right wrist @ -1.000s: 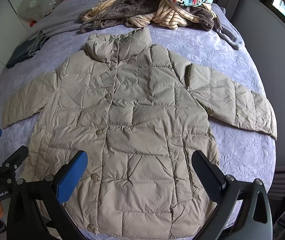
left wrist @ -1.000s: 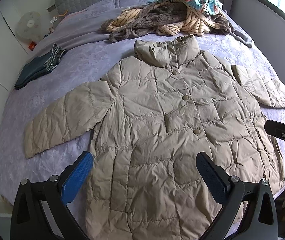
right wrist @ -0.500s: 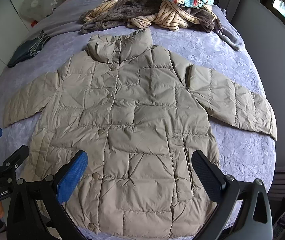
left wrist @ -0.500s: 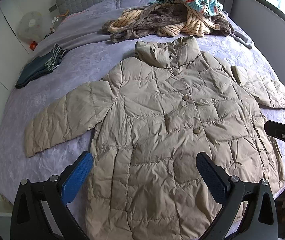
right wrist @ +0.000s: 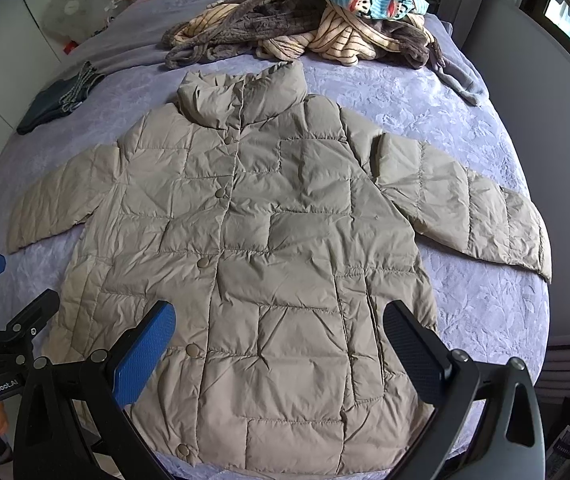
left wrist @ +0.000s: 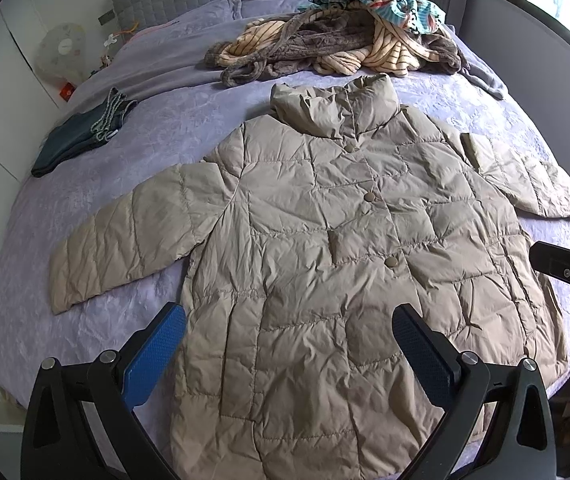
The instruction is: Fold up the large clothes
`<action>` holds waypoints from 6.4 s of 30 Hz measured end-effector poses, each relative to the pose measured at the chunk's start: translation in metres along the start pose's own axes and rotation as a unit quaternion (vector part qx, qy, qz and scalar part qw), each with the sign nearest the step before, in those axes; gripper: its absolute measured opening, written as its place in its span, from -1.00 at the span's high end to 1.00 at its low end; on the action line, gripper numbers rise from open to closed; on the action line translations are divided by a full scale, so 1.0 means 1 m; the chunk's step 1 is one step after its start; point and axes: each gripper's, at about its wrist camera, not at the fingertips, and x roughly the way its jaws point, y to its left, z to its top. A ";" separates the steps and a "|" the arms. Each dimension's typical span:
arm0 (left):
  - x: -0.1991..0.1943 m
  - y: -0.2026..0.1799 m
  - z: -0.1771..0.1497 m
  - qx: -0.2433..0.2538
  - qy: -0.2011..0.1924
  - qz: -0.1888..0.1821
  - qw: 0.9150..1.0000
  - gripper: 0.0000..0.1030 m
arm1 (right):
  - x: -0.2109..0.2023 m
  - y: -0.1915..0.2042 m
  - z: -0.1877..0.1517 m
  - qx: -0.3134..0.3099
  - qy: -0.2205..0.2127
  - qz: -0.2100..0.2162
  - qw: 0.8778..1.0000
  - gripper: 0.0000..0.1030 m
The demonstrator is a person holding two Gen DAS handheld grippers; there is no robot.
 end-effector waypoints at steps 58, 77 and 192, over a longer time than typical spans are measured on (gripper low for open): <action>0.000 0.000 -0.003 -0.002 -0.002 0.000 1.000 -1.00 | 0.000 0.000 -0.001 -0.001 -0.001 0.001 1.000 -1.00; 0.000 0.001 -0.003 -0.002 -0.001 -0.002 1.000 -1.00 | -0.001 0.003 0.000 -0.002 -0.002 0.002 1.000 -1.00; 0.276 0.223 0.069 -0.295 0.041 -0.332 0.895 0.31 | 0.150 0.233 0.054 -0.293 -0.150 -0.047 0.943 -0.57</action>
